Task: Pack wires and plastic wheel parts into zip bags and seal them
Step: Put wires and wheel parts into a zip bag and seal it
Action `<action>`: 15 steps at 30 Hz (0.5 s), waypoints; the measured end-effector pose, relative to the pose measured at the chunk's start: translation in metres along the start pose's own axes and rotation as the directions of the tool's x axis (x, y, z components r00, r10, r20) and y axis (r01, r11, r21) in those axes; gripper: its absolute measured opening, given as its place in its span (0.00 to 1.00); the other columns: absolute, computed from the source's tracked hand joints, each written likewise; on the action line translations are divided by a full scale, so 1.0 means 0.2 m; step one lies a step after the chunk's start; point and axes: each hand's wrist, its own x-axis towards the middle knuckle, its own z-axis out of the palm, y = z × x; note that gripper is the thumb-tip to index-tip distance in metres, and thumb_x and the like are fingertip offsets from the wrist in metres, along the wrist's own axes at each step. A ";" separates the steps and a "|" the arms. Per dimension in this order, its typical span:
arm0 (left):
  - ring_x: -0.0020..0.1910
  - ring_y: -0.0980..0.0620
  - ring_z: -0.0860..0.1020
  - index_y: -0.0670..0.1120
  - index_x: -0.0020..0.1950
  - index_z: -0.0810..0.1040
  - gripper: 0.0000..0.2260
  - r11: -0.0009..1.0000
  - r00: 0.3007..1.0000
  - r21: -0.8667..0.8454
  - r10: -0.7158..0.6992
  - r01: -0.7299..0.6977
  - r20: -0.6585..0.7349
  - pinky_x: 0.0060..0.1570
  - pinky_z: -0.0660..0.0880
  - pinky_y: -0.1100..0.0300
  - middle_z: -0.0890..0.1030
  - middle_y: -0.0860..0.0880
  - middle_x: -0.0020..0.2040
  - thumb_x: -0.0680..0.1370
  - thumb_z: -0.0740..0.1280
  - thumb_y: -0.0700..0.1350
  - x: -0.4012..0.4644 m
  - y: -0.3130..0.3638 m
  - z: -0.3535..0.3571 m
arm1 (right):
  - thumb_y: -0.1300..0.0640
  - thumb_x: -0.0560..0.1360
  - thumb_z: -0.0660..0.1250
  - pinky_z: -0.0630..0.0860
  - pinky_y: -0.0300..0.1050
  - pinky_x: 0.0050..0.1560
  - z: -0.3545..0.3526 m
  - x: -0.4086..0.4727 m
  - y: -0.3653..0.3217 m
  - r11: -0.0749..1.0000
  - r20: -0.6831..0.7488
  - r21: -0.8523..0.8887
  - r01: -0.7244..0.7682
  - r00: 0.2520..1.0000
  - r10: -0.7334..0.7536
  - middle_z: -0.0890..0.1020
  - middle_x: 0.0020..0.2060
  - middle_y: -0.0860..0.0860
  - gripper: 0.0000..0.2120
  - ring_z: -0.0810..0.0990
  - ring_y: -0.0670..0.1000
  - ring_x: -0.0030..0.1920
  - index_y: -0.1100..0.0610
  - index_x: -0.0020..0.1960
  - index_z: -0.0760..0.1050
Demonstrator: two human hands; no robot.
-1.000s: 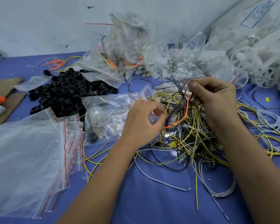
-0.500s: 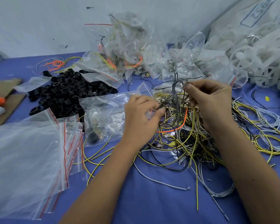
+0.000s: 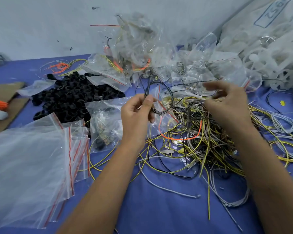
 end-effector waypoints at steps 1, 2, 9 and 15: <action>0.25 0.53 0.71 0.42 0.42 0.80 0.10 1.000 1.000 0.014 0.002 -0.002 0.027 0.27 0.69 0.62 0.76 0.51 0.32 0.83 0.66 0.39 -0.01 -0.01 0.01 | 0.60 0.70 0.66 0.72 0.37 0.43 0.00 -0.01 -0.04 0.995 -0.039 -0.018 0.099 0.994 -0.100 0.81 0.50 0.44 0.19 0.76 0.44 0.43 0.49 0.60 0.82; 0.25 0.54 0.71 0.41 0.43 0.80 0.10 1.000 0.999 0.025 0.006 -0.007 0.053 0.27 0.69 0.62 0.76 0.51 0.31 0.83 0.66 0.39 -0.01 -0.01 0.01 | 0.57 0.72 0.64 0.71 0.38 0.44 0.00 -0.02 -0.07 0.983 -0.047 0.010 0.182 0.982 -0.181 0.80 0.51 0.45 0.18 0.76 0.46 0.44 0.48 0.60 0.82; 0.26 0.53 0.72 0.37 0.47 0.81 0.11 0.992 0.994 0.112 0.048 -0.059 0.100 0.29 0.71 0.60 0.75 0.50 0.31 0.83 0.67 0.43 -0.02 -0.03 0.03 | 0.57 0.79 0.71 0.75 0.39 0.39 0.16 -0.12 -0.18 0.920 0.234 0.372 0.119 0.948 -0.217 0.87 0.38 0.50 0.05 0.81 0.44 0.38 0.55 0.51 0.85; 0.45 0.59 0.73 0.56 0.71 0.77 0.17 0.683 0.939 0.644 0.230 -0.343 0.257 0.48 0.69 0.67 0.75 0.50 0.48 0.84 0.58 0.49 -0.02 -0.04 0.00 | 0.54 0.75 0.74 0.72 0.41 0.32 0.15 -0.06 -0.08 0.894 -0.026 0.441 -0.084 0.994 0.106 0.86 0.34 0.51 0.04 0.80 0.46 0.30 0.53 0.48 0.83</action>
